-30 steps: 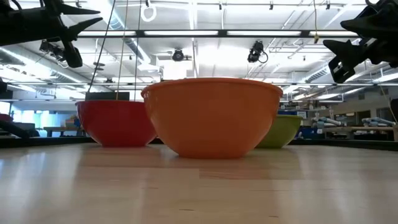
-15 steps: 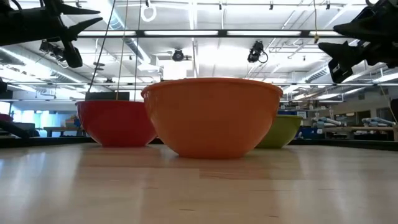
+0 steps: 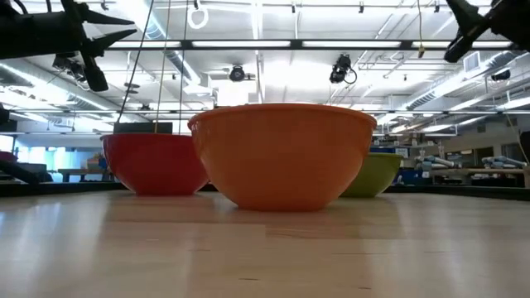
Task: Nest bowls inside each other
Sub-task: Stack the orange bowl on the red bowl
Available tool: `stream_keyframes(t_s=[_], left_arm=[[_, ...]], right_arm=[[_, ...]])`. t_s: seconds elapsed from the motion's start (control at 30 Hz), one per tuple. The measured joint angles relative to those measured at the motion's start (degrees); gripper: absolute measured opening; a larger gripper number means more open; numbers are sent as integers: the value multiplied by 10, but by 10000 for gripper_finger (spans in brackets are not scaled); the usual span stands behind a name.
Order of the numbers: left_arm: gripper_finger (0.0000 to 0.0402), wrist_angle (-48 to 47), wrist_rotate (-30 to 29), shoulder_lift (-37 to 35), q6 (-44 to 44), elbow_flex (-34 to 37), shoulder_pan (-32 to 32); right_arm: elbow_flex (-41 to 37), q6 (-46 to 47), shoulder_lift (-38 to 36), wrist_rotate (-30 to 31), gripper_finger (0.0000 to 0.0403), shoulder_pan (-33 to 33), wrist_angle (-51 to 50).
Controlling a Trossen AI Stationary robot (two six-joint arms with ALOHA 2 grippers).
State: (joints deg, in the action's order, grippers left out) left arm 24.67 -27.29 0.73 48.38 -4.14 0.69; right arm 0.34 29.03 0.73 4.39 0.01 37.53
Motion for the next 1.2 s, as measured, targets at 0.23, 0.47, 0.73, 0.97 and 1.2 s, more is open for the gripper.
stream_keyframes(t_s=[0.23,0.47,0.73,0.97,1.2], left_arm=[[53,8,-16,0,-11,0,0],[53,7,-13,0,-26,0,0],[53,15,-15,0,-26,0,0],[53,21,-13,0,-25,0,0],[53,-27,-7,0,-66,0,0]], right_arm=[[0,205,17,190,185,-1,-86],[28,303,131,144,185,-3,-123],[251,301,368,164,182,-3,-358],[424,341,575,120,181,-4,-633],[476,359,707,61,186,15,-636]])
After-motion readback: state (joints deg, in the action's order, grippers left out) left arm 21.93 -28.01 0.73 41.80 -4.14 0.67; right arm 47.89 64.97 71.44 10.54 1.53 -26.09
